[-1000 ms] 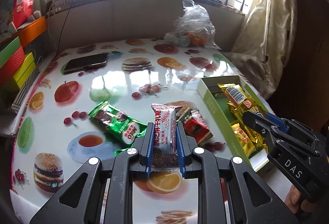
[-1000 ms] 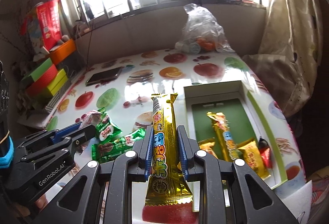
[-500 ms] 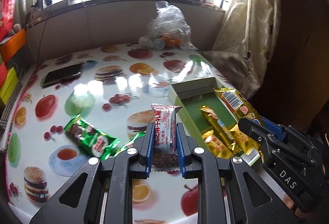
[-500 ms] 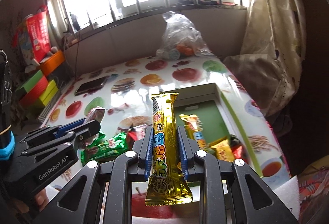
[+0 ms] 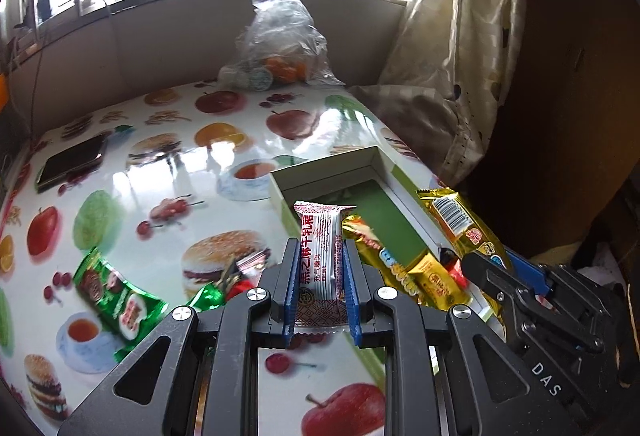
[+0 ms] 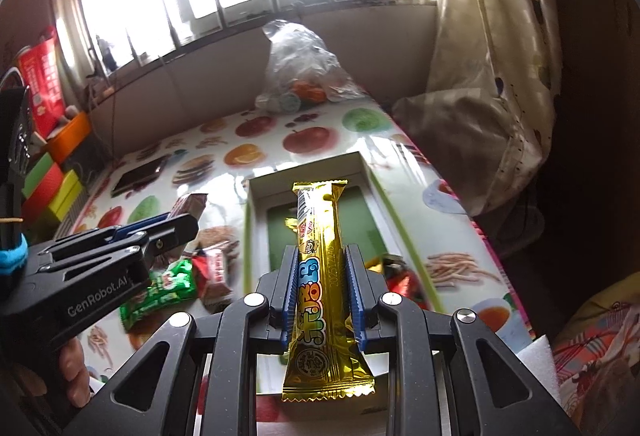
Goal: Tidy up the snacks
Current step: 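Carry the gold bar with the right gripper while the left carries the wafer packet to the box, then lower the gold bar into the box with the right gripper while the left releases the wafer packet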
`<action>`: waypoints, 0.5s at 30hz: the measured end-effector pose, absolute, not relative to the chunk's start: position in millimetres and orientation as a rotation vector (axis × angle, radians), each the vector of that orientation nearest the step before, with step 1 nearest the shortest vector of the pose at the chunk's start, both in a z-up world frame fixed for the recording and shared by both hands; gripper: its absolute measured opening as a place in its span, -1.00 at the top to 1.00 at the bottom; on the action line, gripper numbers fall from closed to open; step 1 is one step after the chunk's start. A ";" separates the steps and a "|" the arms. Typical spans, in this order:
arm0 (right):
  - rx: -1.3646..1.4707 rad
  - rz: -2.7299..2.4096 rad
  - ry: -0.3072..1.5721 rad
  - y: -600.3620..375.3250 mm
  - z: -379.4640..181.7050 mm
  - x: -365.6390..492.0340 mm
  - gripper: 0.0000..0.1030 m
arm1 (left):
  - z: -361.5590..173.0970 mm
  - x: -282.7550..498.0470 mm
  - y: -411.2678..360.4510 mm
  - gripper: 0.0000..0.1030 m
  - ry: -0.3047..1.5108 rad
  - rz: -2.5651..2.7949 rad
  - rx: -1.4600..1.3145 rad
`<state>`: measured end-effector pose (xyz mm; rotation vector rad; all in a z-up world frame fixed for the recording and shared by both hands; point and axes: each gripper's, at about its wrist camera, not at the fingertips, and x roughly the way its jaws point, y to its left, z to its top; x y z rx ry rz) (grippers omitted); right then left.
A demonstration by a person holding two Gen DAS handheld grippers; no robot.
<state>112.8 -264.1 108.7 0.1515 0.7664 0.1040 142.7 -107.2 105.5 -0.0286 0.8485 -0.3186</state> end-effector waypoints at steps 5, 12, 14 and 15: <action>0.154 0.084 0.785 -273.5 100.5 122.8 0.58 | 95.0 157.9 -117.1 0.59 0.882 -0.346 -0.047; 0.148 0.095 0.829 -277.6 81.3 148.3 0.58 | 75.3 181.1 -130.0 0.59 0.921 -0.352 -0.039; 0.143 0.094 0.844 -277.9 75.4 156.9 0.58 | 69.5 187.0 -132.9 0.59 0.933 -0.354 -0.036; 0.139 0.096 0.851 -277.9 72.2 161.7 0.58 | 67.6 189.0 -134.1 0.59 0.939 -0.353 -0.037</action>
